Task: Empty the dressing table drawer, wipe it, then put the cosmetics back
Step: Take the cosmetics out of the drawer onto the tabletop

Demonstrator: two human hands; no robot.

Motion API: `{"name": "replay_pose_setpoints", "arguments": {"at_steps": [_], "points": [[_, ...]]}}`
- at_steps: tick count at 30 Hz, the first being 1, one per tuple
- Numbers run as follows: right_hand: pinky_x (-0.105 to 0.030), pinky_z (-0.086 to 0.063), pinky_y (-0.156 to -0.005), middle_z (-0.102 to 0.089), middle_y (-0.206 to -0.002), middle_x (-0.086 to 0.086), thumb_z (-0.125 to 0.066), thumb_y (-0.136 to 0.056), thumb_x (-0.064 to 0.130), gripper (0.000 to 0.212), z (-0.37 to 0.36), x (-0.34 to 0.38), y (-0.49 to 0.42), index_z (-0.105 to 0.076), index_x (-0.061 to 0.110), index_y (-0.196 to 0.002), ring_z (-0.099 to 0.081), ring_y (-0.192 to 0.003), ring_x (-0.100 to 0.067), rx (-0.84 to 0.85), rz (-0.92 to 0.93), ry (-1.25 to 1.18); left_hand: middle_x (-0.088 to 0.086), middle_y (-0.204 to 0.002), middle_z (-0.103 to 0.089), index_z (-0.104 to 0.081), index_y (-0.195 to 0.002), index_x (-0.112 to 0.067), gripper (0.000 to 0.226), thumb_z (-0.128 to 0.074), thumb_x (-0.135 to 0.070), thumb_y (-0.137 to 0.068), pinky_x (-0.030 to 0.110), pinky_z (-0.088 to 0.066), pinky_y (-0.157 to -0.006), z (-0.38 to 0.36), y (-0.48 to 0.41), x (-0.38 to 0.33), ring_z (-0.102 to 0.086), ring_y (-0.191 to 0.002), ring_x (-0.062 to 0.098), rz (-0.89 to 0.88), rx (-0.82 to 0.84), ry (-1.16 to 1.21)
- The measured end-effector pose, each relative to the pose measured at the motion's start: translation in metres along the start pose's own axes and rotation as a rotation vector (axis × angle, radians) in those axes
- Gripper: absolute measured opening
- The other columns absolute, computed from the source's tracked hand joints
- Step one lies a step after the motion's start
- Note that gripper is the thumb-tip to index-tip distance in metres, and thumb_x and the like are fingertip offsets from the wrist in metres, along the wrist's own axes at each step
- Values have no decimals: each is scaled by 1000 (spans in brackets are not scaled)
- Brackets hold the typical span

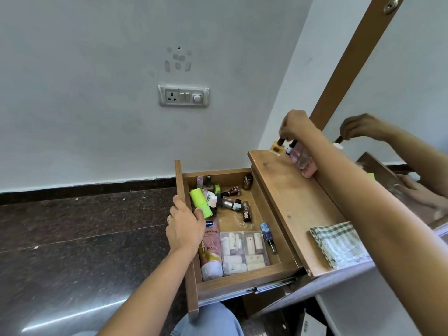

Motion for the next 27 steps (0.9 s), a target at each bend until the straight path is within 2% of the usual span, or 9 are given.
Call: {"name": "replay_pose_setpoints", "arguments": {"at_steps": [3,5,7,8,10,12,14,16,27], "points": [[-33,-51,-63,-67,-94,-19,-62,-81,0,17,-5,-5,-12,-65,-5,-97,-58,-70,-28,-48,27,90,19,-123,-53,-23,-143,-5,64,-52,-33,-94,47,-53,-78,1,1,0,-58,-106,36,2,2,-4],[-27,-45,-51,-57,-78,-16,-60,-81,-5,4,-7,-10,-16,-59,-3,-78,-53,-58,-26,-69,7,119,18,-124,-53,-23,-143,-5,64,-52,-34,-94,46,-52,-78,1,1,0,-58,-106,35,3,0,-6],[-25,-36,-45,-41,-66,-9,-55,-82,-8,27,-10,-11,-20,-41,4,-62,-42,-49,-20,-102,20,157,18,-124,-53,-23,-143,-6,64,-53,-34,-93,46,-53,-77,1,0,1,-59,-106,35,2,-4,-6],[-27,-37,-47,-36,-65,-8,-53,-83,-10,32,-11,-11,-19,-36,6,-60,-39,-49,-19,-111,22,165,18,-124,-54,-23,-144,-6,65,-53,-34,-93,46,-53,-77,1,0,1,-59,-106,35,3,-5,-7],[-29,-42,-59,-32,-66,-7,-49,-84,-12,29,-15,-13,-21,-37,4,-63,-44,-55,-23,-136,19,189,17,-125,-54,-23,-144,-6,66,-54,-34,-93,45,-54,-77,0,-1,1,-59,-106,34,4,-5,-9],[-32,-45,-65,-37,-70,-9,-47,-85,-12,15,-16,-12,-20,-48,-1,-77,-52,-71,-30,-132,11,199,17,-126,-53,-23,-144,-6,66,-54,-34,-93,45,-54,-77,0,-1,1,-59,-106,33,2,-6,-13],[-36,-49,-70,-52,-88,-17,-46,-86,-12,17,-17,-12,-21,-57,-5,-96,-60,-86,-35,-135,20,211,17,-126,-53,-23,-144,-7,66,-54,-35,-94,45,-55,-78,0,-1,1,-59,-106,33,0,-8,-13],[-37,-51,-74,-56,-106,-22,-46,-86,-13,22,-18,-14,-21,-57,-7,-104,-62,-97,-37,-126,5,256,16,-127,-53,-23,-144,-7,65,-54,-35,-94,45,-55,-78,0,-1,1,-59,-107,32,-1,-8,-7],[-39,-51,-76,-56,-112,-22,-48,-86,-13,25,-19,-15,-25,-57,-7,-109,-61,-103,-38,-141,0,378,17,-123,-54,-24,-143,-6,64,-54,-34,-93,46,-55,-77,1,-1,1,-60,-104,33,2,-7,-11]]}}
Point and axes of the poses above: each hand's wrist, its own y-axis away from the middle knuckle, its own z-axis out of the back of the hand, x = y × z, the point moved 8 cm from there along -y, towards the middle knuckle
